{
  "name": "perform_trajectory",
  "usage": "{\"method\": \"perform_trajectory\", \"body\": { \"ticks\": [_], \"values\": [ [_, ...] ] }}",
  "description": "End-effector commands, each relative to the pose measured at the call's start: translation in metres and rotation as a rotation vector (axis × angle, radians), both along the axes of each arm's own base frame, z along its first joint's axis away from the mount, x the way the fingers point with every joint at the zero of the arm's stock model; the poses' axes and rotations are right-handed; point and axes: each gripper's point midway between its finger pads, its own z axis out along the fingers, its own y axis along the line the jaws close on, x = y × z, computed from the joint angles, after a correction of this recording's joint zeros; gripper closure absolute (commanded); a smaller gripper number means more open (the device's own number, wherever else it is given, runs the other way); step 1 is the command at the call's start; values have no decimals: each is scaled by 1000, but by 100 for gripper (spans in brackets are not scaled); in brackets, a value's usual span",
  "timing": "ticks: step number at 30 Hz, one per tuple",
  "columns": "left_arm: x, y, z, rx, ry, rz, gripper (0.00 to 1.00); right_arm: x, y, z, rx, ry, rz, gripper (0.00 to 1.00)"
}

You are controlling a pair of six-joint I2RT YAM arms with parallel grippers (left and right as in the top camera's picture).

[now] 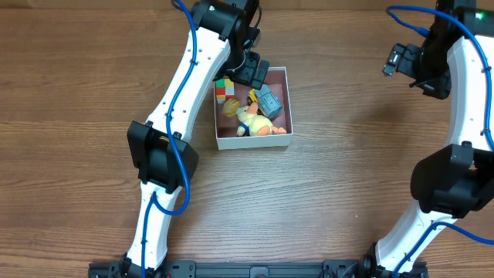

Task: Pack container
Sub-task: 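Carry the gear toy into the box and release it, then move the left gripper over the blue rattle's handle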

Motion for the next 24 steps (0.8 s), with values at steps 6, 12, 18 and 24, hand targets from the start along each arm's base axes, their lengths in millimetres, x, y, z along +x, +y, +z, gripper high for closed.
{"method": "perform_trajectory", "body": {
  "ticks": [6, 12, 18, 24],
  "values": [
    [-5, 27, 15, 108, -19, 158, 0, 0, -1, 4, -4, -12, -2, 0],
    [-21, 56, 53, 176, -73, 330, 0, 0, -1, 4, -4, -12, -2, 0],
    [-41, 56, 90, 109, -118, 269, 0, 0, -1, 4, -4, -12, -2, 0],
    [-85, 109, 75, 293, -55, 429, 0, 0, -1, 4, -4, -12, -2, 0]
  ]
}}
